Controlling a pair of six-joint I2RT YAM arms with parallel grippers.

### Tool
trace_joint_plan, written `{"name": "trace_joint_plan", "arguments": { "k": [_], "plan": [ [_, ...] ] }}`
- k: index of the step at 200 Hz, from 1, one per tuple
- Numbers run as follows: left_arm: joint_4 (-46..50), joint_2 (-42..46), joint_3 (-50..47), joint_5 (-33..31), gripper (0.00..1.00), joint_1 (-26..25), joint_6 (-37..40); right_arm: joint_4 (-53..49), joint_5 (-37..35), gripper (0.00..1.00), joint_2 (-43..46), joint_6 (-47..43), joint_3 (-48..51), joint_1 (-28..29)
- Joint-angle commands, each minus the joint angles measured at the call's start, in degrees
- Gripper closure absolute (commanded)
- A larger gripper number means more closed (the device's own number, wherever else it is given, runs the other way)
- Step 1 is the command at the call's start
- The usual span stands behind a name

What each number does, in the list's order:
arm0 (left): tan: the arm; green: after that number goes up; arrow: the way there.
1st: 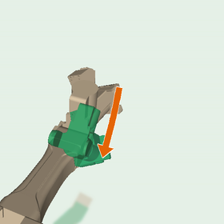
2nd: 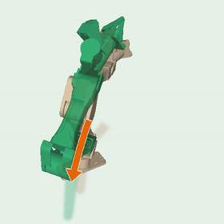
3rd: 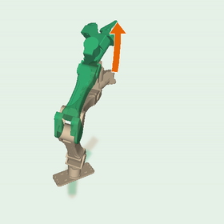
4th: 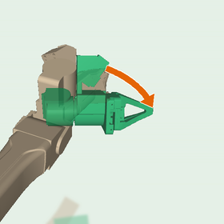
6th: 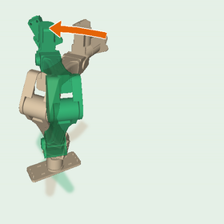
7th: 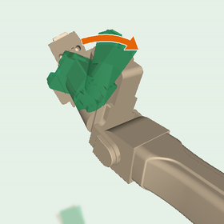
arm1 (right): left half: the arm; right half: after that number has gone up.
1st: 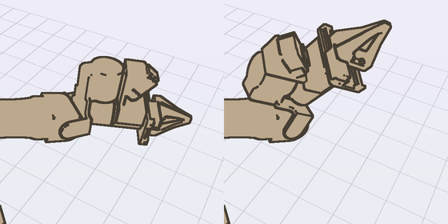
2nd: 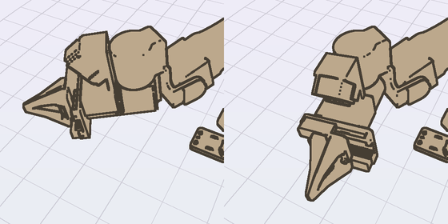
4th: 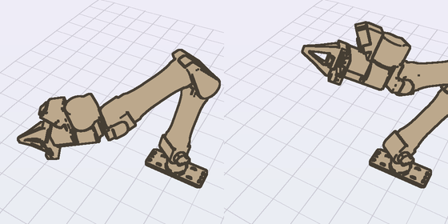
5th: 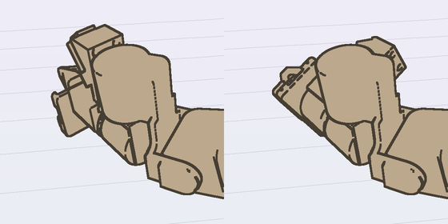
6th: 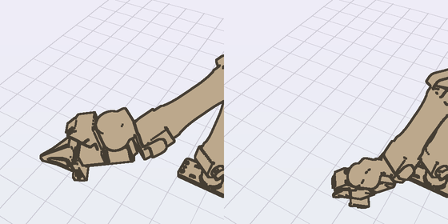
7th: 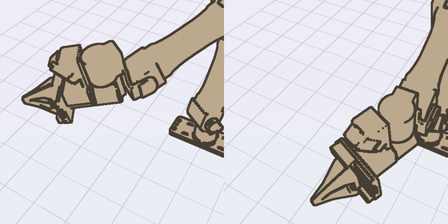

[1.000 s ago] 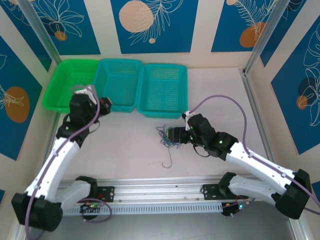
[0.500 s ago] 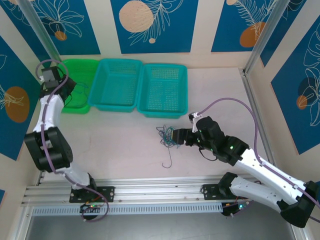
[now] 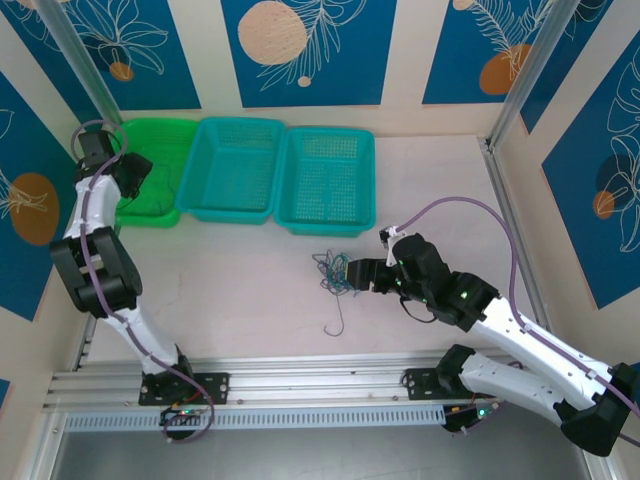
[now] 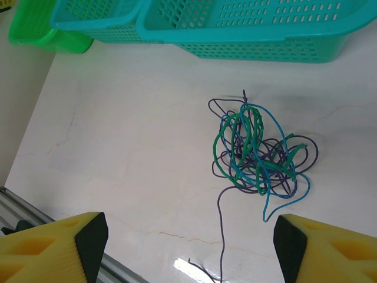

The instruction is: Untangle the cables

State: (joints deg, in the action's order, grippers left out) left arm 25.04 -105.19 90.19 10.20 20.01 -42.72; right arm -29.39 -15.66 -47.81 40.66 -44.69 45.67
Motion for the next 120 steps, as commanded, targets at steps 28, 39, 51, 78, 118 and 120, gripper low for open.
{"name": "trace_joint_plan", "arguments": {
  "k": [28, 39, 51, 78, 118, 120],
  "plan": [
    [-9.77, 20.62, -14.28, 6.73, 0.54, -6.19, -8.01, 3.63, -0.09, 0.17, -0.45, 2.35, 1.96, -2.12],
    [-11.78, 24.76, -18.32, 6.63, 0.55, -9.74, -9.23, 4.1, 1.35, 0.17, -1.0, 2.8, 2.5, -3.55],
    [-12.87, 28.91, -21.97, 5.75, 0.55, -14.56, -9.31, 4.05, 2.7, 0.17, -1.61, 3.23, 2.85, -5.18],
    [-14.59, 37.04, -29.47, 1.9, 0.57, -27.24, -7.77, 4.64, 5.53, 0.17, -2.66, 3.12, 4.43, -8.57],
    [-16.17, 43.79, -37.96, -3.32, 0.58, -45.78, -2.57, 7.59, 12.08, 0.17, -4.88, 3.18, 7.2, -12.33],
    [-16.1, 43.94, -38.29, -3.58, 0.58, -46.51, -2.37, 7.83, 12.37, 0.17, -5.02, 3.19, 7.28, -12.35]
  ]
}}
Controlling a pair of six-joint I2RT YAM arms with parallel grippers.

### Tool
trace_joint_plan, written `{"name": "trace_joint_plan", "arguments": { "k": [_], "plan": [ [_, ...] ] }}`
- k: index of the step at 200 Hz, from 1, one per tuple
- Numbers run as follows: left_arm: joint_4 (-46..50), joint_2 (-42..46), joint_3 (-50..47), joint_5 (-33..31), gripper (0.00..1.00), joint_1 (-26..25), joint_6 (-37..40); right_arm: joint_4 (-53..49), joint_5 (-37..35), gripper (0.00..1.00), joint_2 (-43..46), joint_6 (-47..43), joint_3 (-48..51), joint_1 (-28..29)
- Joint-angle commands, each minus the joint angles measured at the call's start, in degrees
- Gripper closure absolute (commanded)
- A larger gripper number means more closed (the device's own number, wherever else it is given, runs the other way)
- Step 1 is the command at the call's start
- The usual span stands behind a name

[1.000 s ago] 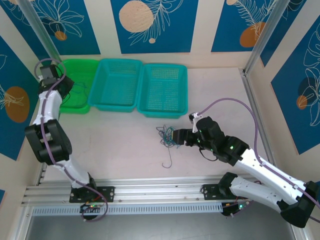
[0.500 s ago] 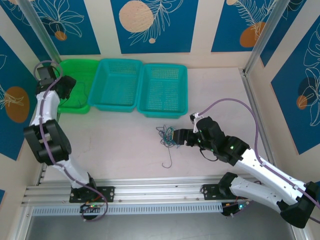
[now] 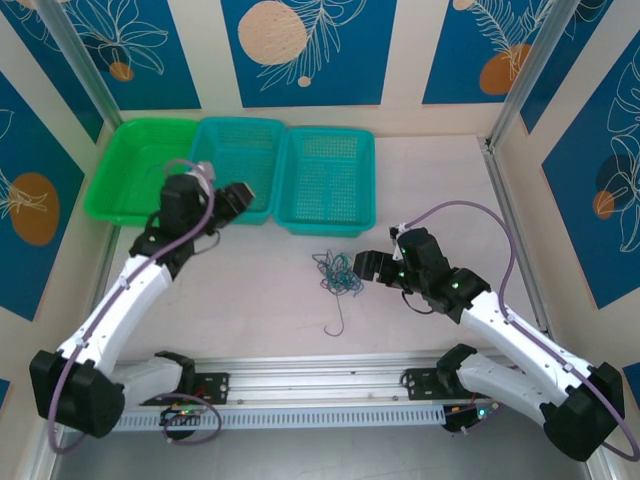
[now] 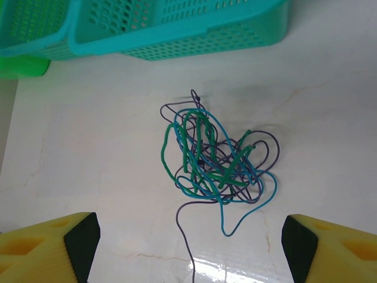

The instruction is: Untangle the cables

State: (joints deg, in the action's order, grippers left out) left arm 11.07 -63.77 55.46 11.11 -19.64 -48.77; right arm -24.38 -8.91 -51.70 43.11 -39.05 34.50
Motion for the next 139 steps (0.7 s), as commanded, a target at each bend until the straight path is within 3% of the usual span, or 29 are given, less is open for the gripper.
{"name": "trace_joint_plan", "arguments": {
  "k": [1, 29, 53, 74, 113, 125, 139],
  "plan": [
    [-2.12, 2.56, -3.71, -4.64, 0.58, -7.24, 3.86, 2.92, 5.72, 0.17, -1.21, 0.74, 1.71, -1.23],
    [-2.37, 1.5, -7.6, -6.91, 0.59, -17.08, 6.2, 4.82, 8.4, 0.17, -5.0, 1.0, 2.39, -1.54],
    [-2.13, -3.06, -9.12, -9.06, 0.59, -22.11, 8.02, 8.28, 11.21, 0.17, -9.13, 1.8, 2.48, -1.54],
    [-4.36, -7.82, -10.09, -9.92, 0.59, -23.48, 8.91, 11.12, 11.99, 0.16, -13.69, 2.24, 1.74, -1.45],
    [-7.03, -17.86, -7.08, -9.11, 0.6, -23.8, 15.67, 10.5, 3.94, 0.15, -25.78, -0.18, -2.72, -0.32],
    [-7.57, -20.24, -6.22, -8.66, 0.61, -23.82, 18.35, 11.44, 4.36, 0.21, -29.39, -2.19, -3.85, -0.16],
    [-7.23, -21.86, -5.59, -8.22, 0.6, -23.62, 22.26, 11.37, 4.63, 0.4, -33.43, -5.3, -5.39, 0.39]
  ]
}}
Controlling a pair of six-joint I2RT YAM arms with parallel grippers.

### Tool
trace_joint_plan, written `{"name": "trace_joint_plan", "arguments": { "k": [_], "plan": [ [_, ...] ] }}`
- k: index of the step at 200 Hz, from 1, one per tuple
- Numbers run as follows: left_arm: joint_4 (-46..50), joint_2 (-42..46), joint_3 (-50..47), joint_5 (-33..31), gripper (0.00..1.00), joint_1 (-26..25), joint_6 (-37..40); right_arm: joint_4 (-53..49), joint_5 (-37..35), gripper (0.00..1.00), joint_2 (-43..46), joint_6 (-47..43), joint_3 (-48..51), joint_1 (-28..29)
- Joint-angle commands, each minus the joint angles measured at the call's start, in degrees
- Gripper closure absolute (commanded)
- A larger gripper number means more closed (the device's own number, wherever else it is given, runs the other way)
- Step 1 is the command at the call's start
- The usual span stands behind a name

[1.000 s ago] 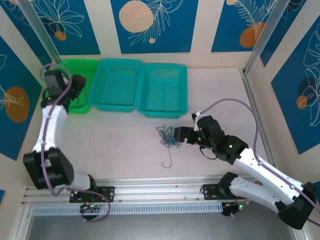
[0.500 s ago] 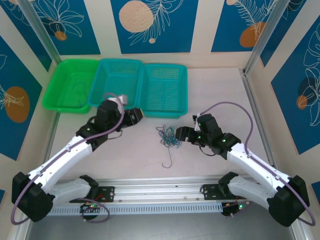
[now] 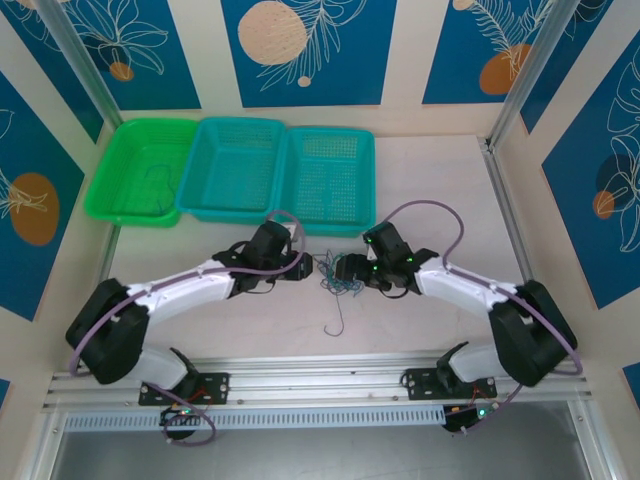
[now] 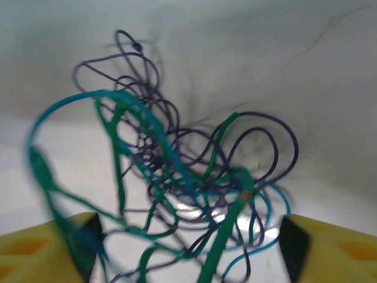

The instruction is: Untangle the cables

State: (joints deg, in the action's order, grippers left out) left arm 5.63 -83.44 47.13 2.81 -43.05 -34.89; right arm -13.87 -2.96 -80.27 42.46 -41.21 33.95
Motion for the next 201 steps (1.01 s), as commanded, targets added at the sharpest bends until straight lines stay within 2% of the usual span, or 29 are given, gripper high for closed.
{"name": "trace_joint_plan", "arguments": {
  "k": [1, 32, 56, 78, 105, 121, 145, 177, 201],
  "plan": [
    [-1.78, -2.27, 2.76, 0.13, 0.6, -0.2, 8.72, 0.73, -1.37, 0.42, -5.06, -4.92, -3.33, 0.98],
    [0.71, -1.0, 2.3, 0.35, 0.57, 0.43, 17.87, -3.61, -3.42, 0.76, -9.63, -14.29, -6.98, 3.83],
    [-0.33, 4.32, -1.17, -0.3, 0.57, 1.17, 23.37, -5.69, -2.46, 0.86, -10.77, -21.78, -9.2, 6.94],
    [-3.4, 11.55, -6.6, 2.57, 0.58, 1.47, 30.8, -6.61, -1.86, 0.96, -10.49, -26.75, -10.42, 9.11],
    [-7.72, 20.22, -14.18, 3.53, 0.54, 1.56, 36.38, -4.81, 1.87, 0.99, -8.34, -32.3, -9.91, 11.04],
    [-7.08, 23.05, -15.85, 3.3, 0.53, 1.5, 35.42, -2.72, 5.5, 1.0, -5.71, -34.5, -8.65, 11.13],
    [-8.17, 23.8, -17.7, 7.39, 0.52, 1.65, 31.12, 2.25, 8.88, 0.99, -2.16, -35.09, -6.02, 10.79],
    [-11.57, 18.05, -17.43, 11.7, 0.51, 2.62, 16.19, 3.69, 10.61, 1.0, -2.95, -34.07, -5.83, 10.54],
    [-22.3, 14.54, -19.61, 18.87, 0.55, 5.08, 4.14, 4.82, 12.04, 1.0, -3.33, -33.17, -5.31, 10.59]
  ]
}}
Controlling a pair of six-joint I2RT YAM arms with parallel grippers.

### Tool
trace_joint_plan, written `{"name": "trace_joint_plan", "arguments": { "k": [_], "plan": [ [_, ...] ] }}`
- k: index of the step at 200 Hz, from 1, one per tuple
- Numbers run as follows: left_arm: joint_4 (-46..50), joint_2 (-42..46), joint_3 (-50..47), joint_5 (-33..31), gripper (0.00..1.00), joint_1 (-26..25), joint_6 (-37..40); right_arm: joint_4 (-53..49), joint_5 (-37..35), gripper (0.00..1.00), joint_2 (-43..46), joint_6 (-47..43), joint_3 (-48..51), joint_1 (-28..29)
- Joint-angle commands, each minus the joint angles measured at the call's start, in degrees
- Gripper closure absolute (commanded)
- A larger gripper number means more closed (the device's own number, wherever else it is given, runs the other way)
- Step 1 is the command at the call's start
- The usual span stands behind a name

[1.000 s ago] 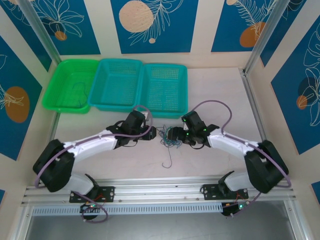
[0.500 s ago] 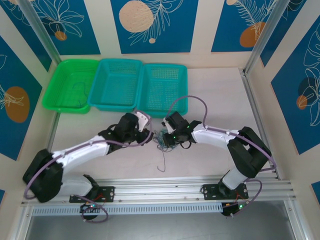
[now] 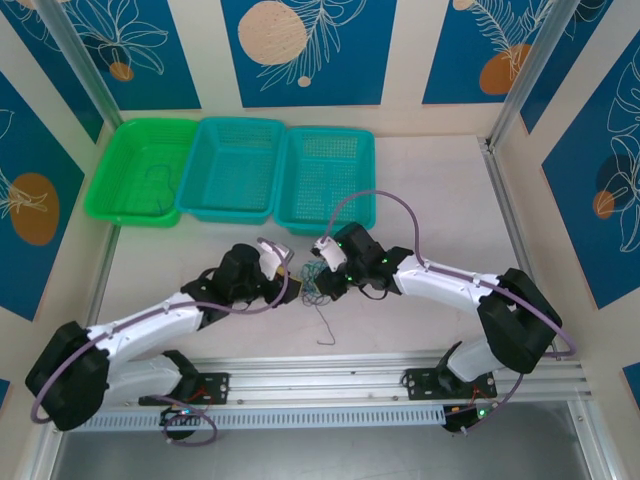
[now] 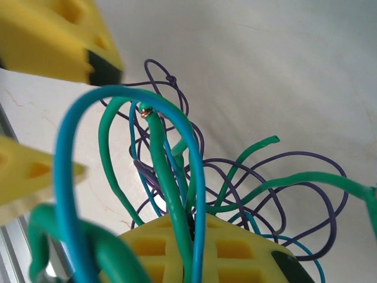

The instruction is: Untangle the cables

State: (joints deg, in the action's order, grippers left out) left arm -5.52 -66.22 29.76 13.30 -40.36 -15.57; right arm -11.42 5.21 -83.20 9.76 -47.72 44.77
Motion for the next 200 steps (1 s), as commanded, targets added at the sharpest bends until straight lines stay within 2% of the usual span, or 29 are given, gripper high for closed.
{"name": "trace_joint_plan", "arguments": {
  "k": [1, 18, 45, 72, 93, 111, 119, 156, 168, 180, 200],
  "plan": [
    [-11.56, -2.77, -2.33, 8.57, 0.55, 2.48, -15.49, 2.46, 3.9, 1.0, -0.4, -0.41, 1.22, -0.27],
    [-16.36, -3.8, -3.41, 10.97, 0.64, 4.13, -20.31, 2.86, 4.28, 1.0, -0.06, -0.09, 1.56, -0.25],
    [-15.2, -4.05, -3.51, 12.44, 0.83, 6.3, -20.69, 3.72, 4.98, 1.0, 1.15, 0.48, 2.1, -0.56],
    [-16.21, -3.92, -4.67, 13.39, 0.94, 7.73, -21.38, 5.68, 6.89, 1.0, 2.21, 1.97, 2.95, -1.18],
    [-18.02, -3.67, -5.32, 14.57, 0.95, 8.08, -21.58, 7.33, 7.46, 1.0, 2.58, 3.13, 3.81, -1.68],
    [-19.05, -3.38, -5.59, 16.0, 0.8, 8.03, -21.57, 7.3, 7.51, 1.0, 2.6, 3.58, 3.95, -1.93],
    [-19.05, -3.37, -5.52, 16.36, 0.77, 8.1, -21.57, 7.3, 7.77, 1.0, 2.71, 3.69, 3.97, -2.01],
    [-20.86, -5.25, -5.68, 18.21, 0.77, 8.1, -22.23, 8.19, 8.34, 1.0, 2.98, 4.89, 4.24, -2.5],
    [-21.8, -6.44, -5.61, 18.55, 0.78, 8.1, -22.6, 8.98, 9.26, 1.0, 2.91, 5.18, 4.39, -2.57],
    [-22.21, -7.65, -5.21, 19.06, 0.85, 8.1, -23.16, 9.27, 9.23, 1.0, 2.69, 5.59, 4.29, -2.59],
    [-22.33, -8.63, -4.8, 18.92, 0.94, 8.03, -23.66, 8.34, 5.26, 0.99, 2.37, 6.91, 3.92, -2.83]
  ]
}}
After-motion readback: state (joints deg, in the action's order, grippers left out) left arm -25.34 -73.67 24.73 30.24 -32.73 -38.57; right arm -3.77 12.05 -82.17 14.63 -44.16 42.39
